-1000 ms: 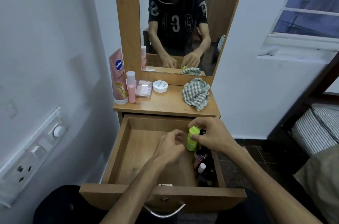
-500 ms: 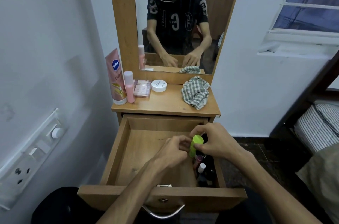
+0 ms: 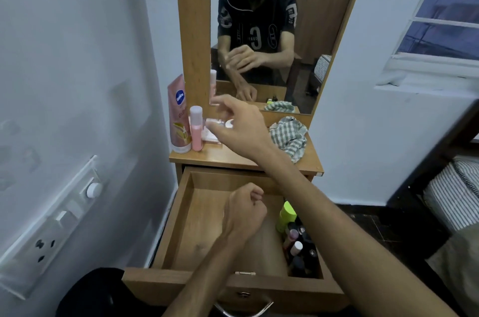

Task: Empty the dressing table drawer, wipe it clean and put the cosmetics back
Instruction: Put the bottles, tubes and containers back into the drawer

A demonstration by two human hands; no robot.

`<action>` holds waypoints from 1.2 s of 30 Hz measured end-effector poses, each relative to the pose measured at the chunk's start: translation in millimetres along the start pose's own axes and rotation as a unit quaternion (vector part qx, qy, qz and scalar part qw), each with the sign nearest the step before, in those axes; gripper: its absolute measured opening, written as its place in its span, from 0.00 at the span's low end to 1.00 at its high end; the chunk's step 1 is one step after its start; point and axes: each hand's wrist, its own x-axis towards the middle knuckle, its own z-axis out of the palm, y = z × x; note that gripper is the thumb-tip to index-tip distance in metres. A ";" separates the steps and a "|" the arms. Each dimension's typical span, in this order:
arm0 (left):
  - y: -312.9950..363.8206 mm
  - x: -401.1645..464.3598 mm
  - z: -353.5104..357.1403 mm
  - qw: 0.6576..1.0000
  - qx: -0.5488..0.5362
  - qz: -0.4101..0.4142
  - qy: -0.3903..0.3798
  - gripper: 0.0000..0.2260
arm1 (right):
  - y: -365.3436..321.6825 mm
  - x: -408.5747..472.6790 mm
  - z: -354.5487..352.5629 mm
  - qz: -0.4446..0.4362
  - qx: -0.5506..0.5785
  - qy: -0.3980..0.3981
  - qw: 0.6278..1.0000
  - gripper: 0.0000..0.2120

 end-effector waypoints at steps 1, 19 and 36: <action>-0.1 0.1 -0.9 1.000 -0.003 -0.004 0.026 0.13 | -7.2 11.6 6.5 0.000 -0.001 -0.007 1.000 0.24; 0.0 -1.8 -10.6 0.992 -0.014 0.009 0.124 0.09 | 22.6 18.8 12.7 -0.004 -0.028 0.003 1.000 0.11; -17.1 3.5 22.7 0.977 -0.085 0.023 -0.195 0.36 | 112.6 -101.2 -59.5 0.145 -0.089 -0.144 0.975 0.11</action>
